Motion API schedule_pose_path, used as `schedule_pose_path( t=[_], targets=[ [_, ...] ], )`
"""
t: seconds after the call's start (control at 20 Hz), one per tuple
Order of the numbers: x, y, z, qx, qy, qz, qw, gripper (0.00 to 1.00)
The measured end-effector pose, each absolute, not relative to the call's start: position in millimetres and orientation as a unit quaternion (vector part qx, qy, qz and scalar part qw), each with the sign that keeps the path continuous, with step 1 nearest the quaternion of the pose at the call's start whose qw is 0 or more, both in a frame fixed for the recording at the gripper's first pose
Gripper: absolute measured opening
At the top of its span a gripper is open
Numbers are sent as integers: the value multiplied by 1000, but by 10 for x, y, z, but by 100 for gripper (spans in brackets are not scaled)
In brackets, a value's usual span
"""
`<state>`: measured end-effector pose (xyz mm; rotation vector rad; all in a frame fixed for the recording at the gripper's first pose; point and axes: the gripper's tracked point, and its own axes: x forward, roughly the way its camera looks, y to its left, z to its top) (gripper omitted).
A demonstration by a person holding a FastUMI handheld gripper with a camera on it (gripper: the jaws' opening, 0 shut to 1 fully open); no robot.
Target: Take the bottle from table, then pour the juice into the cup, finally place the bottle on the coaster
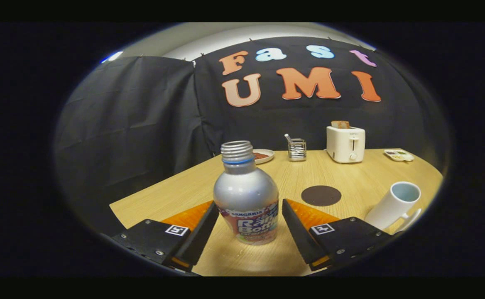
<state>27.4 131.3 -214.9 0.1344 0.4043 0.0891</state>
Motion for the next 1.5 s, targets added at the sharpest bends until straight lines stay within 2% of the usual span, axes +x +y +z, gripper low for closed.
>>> schedule_pose_path(
  t=[0.2,0.3,1.05,1.5],
  targets=[
    [287,1323,-2215,81,212,29,973,89],
    [285,1312,-2206,92,221,22,971,80],
    [126,1029,-1870,333,204,4,921,79],
    [23,889,-1806,479,187,-5,857,78]
  ],
)
